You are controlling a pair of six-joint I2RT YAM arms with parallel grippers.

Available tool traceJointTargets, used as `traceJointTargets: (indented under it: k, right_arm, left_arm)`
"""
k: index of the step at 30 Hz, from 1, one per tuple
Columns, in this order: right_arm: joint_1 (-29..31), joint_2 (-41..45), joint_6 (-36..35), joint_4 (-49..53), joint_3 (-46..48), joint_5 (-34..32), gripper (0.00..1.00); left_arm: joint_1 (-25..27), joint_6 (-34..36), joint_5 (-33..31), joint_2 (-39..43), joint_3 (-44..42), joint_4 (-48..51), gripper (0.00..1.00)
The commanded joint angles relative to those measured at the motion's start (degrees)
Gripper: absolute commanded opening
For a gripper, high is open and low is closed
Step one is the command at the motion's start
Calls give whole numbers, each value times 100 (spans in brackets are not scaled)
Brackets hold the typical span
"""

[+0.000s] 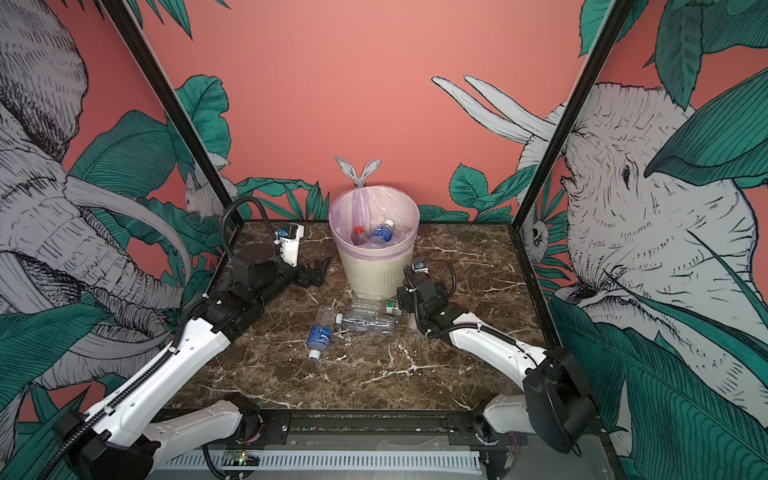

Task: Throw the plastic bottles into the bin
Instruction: 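Lower the left gripper back beside the bottles near the bin, then move the right gripper down and grasp the orange-label tea bottle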

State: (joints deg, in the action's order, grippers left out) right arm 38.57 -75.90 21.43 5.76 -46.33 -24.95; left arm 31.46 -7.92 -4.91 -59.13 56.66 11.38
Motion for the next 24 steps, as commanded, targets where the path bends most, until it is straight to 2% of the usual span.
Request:
traceJointTargets:
  k: [1, 12, 24]
  right_arm:
    - [-26, 47, 448, 324, 184, -157, 95]
    - [-27, 120, 921, 771, 511, -159, 95]
    - [-27, -646, 1399, 720, 283, 217, 93]
  left_arm:
    - [27, -81, -252, 283, -518, -225, 100]
    - [27, -288, -451, 385, -1791, -556, 100]
    - [27, -73, -731, 229, -2703, -1417, 100]
